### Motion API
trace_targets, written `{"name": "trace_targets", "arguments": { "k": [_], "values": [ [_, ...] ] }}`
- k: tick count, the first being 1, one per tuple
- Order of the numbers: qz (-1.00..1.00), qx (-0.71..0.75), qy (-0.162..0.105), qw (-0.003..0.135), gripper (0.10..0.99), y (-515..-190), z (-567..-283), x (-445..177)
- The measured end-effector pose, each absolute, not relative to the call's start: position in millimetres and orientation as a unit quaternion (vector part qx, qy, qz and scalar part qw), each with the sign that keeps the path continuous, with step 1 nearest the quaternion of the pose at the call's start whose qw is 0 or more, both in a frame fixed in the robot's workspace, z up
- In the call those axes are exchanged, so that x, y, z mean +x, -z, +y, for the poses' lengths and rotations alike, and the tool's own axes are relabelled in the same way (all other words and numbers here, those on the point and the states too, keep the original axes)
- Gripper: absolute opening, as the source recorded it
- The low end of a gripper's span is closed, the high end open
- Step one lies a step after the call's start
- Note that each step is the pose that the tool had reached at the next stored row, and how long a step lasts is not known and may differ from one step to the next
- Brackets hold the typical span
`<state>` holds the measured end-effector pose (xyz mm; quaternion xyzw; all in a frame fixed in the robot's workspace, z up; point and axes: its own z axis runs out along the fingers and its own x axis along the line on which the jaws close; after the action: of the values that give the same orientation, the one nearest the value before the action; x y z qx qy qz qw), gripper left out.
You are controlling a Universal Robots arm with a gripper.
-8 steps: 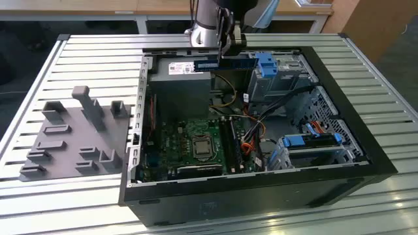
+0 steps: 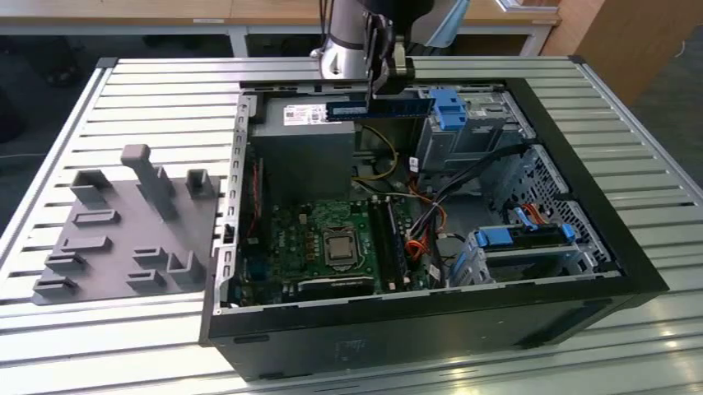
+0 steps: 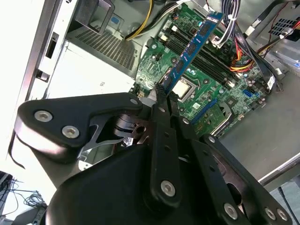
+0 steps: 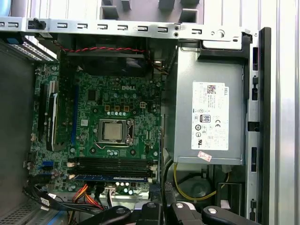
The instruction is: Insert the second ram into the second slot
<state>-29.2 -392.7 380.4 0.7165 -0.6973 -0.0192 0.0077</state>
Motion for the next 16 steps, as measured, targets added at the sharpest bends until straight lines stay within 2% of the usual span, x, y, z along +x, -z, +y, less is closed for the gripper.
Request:
{"name": "trace_targets", "arguments": {
  "k": [16],
  "values": [
    [-0.697,0.716,0.018,0.008,0.137,-380.3,-403.4,-29.2]
  ]
}}
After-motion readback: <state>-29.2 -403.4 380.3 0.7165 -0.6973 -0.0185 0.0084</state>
